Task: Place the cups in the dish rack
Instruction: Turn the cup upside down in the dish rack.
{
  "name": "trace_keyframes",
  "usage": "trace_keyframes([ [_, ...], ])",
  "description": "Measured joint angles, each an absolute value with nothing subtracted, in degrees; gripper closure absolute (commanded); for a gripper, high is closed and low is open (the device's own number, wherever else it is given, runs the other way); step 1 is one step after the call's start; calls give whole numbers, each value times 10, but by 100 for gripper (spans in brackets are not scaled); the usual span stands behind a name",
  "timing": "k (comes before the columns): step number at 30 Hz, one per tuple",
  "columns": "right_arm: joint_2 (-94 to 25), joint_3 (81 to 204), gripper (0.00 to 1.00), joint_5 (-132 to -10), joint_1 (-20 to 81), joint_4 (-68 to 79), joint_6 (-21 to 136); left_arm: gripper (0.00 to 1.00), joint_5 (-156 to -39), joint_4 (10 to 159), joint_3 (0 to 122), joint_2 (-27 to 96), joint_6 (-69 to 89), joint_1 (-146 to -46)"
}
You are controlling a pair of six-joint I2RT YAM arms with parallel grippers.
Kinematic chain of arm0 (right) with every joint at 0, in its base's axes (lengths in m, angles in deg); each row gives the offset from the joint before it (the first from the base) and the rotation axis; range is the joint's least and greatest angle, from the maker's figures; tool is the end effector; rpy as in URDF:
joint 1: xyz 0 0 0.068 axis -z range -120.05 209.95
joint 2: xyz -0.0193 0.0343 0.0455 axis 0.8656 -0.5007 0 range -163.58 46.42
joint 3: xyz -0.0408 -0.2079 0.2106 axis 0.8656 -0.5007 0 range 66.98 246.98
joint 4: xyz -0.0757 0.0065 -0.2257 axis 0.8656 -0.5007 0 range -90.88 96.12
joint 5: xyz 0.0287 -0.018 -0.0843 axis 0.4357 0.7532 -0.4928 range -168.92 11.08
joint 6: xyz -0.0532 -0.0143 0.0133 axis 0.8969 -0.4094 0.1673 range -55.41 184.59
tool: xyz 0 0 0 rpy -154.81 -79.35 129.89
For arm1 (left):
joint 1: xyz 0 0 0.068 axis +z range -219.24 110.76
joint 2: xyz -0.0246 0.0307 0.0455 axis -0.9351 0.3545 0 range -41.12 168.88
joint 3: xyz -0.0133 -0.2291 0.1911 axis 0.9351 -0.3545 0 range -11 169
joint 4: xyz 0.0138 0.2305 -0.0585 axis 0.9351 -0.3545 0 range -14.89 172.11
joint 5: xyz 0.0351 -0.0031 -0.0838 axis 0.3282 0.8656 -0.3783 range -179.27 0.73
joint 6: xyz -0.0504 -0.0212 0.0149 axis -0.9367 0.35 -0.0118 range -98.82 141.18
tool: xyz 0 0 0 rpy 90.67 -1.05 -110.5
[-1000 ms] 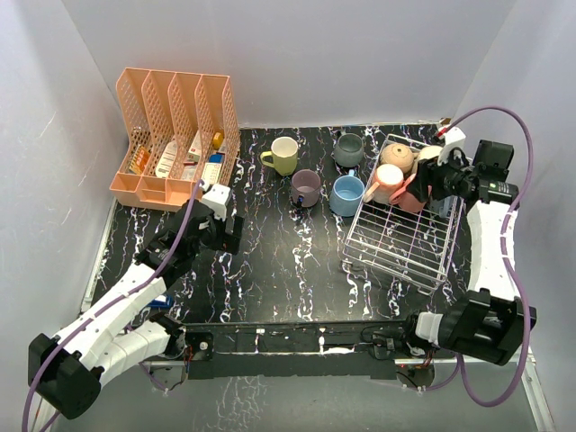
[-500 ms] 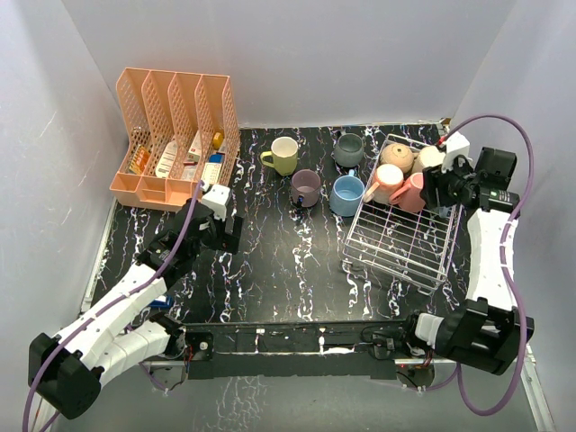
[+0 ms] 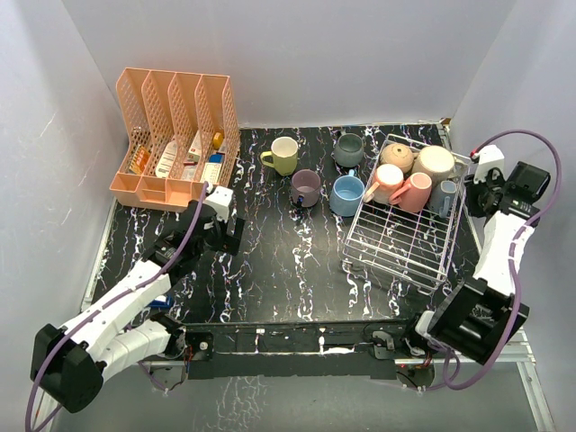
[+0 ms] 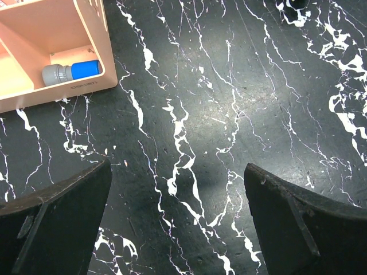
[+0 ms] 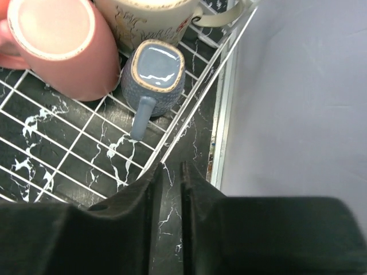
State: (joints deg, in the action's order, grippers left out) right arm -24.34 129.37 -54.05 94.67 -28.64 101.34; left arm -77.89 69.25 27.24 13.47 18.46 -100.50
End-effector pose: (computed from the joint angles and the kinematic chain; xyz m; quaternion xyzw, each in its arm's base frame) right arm 0.1992 -0.1178 0.3402 -0.1015 0.8944 -0.0665 0.4306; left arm 0.1563 -0.0857 0.2910 0.1630 0.8442 -0.0653 0.5065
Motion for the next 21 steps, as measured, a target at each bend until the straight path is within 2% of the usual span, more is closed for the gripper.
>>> trace_keyframes([
  [5, -284, 1287, 92, -533, 945, -267, 1031, 3, -778, 693, 272, 136, 185, -1005],
  [12, -341, 1288, 92, -514, 940, -263, 1034, 3, -777, 693, 272, 134, 186, -1005],
  [21, -344, 1288, 92, -520, 919, -243, 1015, 3, -777, 694, 271, 134, 187, -1005],
])
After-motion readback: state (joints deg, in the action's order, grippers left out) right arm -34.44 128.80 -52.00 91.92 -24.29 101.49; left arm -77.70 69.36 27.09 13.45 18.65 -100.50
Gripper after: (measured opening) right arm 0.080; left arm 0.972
